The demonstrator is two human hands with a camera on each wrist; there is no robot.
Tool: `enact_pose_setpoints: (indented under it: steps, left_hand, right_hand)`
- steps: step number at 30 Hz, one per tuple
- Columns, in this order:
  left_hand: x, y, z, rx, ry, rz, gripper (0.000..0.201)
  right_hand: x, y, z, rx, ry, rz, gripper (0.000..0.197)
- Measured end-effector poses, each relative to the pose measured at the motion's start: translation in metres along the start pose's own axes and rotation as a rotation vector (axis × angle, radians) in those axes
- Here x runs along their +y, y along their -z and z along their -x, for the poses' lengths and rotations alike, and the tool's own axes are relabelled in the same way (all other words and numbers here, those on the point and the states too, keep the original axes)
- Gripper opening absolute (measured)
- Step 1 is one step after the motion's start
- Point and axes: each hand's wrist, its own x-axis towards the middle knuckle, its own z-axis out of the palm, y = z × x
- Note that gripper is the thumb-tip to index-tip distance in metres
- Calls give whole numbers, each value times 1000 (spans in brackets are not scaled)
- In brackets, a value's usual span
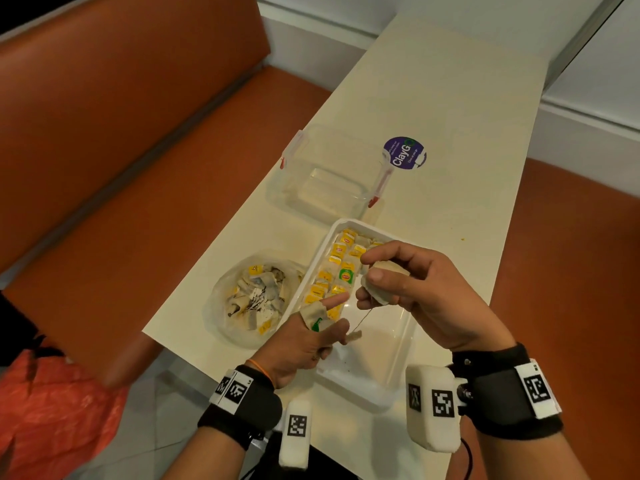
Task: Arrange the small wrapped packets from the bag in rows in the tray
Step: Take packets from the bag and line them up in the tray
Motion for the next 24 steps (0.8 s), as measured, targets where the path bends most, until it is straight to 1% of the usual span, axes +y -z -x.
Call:
enact_pose_setpoints:
  steps: [2,4,6,7,8,10,12,15,18,21,22,24]
  left_hand:
    - [-1,-2,0,-68,35,43,54]
    - [-4,-6,1,-127,61,133,49]
    - [-8,-12,2,-180,65,238,47]
    - [-10,-15,2,-199,66,279,48]
    - [-10,-19,1,-208,69,298,49]
    - [-10,-27,-1,-207,73,285,52]
    - [-9,-34,-3,-195,87,272,52]
    - [-13,-40,-5,-177,113,325,49]
    - [-15,-44,-3,-162,98,424,38]
    - [-14,-42,-1,-72,60,455,26]
    - [-14,-41,-1,-34,52,464,26]
    - [-12,-37,-2,53,42,458,33]
  right_hand:
    - [2,3,-3,4,3,-59,12]
    - [7,5,-7,21,-8,-109,13]
    - [14,7,-11,22,-27,-190,9]
    - [19,8,-12,8,-33,-244,13]
    - [23,9,-12,-11,-40,-298,22]
    - [32,10,-13,-24,-58,-389,35]
    - [39,12,-12,-31,-68,-446,39]
    - [46,16,-11,-41,-77,-468,40]
    - [51,20,-12,-5,-83,-440,43]
    - [56,27,-12,37,-68,-421,44]
    - [58,29,-11,49,-71,-419,44]
    - [61,33,-9,65,-85,-424,47]
